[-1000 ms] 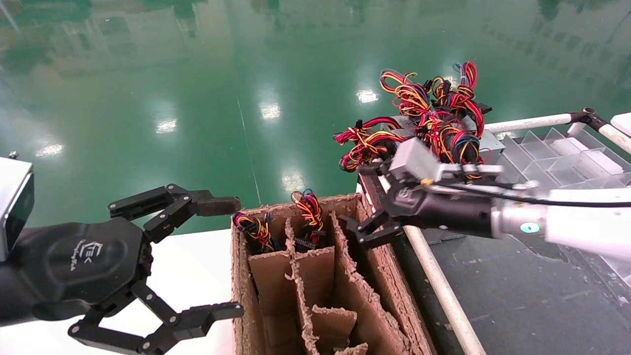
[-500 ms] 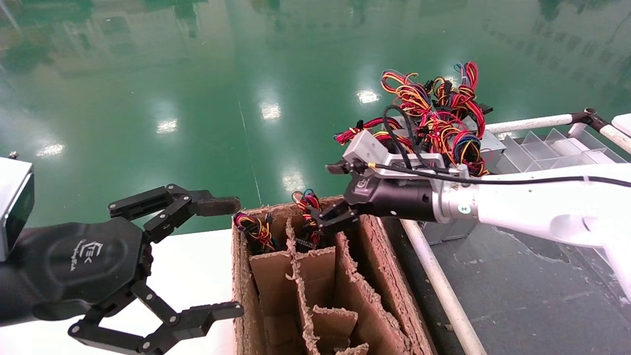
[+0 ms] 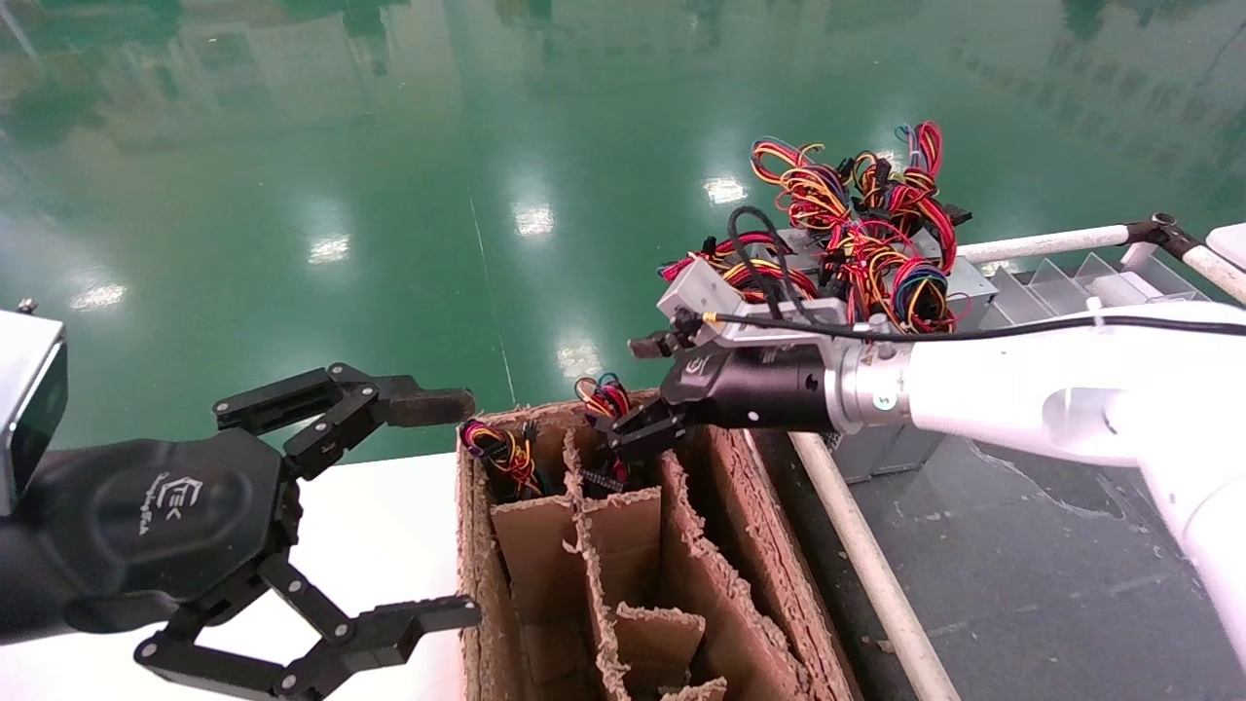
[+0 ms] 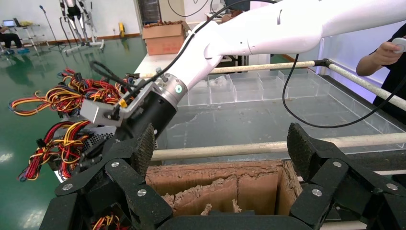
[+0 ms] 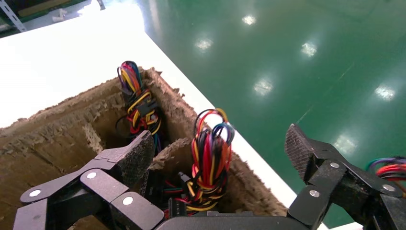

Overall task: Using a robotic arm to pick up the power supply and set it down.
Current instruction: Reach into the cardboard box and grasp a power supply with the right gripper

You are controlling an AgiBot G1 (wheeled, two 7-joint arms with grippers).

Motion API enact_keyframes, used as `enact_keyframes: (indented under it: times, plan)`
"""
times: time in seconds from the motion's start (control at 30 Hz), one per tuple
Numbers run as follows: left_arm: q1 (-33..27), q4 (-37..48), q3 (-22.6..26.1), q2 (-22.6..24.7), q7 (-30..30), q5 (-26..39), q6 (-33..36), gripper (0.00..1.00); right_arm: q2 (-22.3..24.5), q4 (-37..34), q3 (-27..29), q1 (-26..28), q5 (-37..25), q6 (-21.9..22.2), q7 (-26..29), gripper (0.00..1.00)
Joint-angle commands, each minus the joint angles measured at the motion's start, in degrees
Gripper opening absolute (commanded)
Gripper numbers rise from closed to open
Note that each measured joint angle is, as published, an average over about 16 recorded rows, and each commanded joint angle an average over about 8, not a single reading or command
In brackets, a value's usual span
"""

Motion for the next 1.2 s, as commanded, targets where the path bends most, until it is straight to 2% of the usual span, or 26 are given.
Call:
enact_keyframes:
  times: [0.03,0.47,1.2]
  plan:
    - [0.0,0.0,0.0,0.0,0.0,0.0,0.0,1.0,-0.71,-1.84,0.01,0.3,0.03,0.06,-1.27,0.0]
    - [0.0,0.0,0.01,0.0,0.0,-0.01,0.0,1.0,-1.96,-6.9,0.49,1.33,1.13,0.44,-5.28,0.0]
    - [-0.01,0.0,0.02,-0.01,0.01,-0.01,-0.01,1.0,-0.96,-9.92,0.83,1.62,2.28,-1.52,-8.19,0.0]
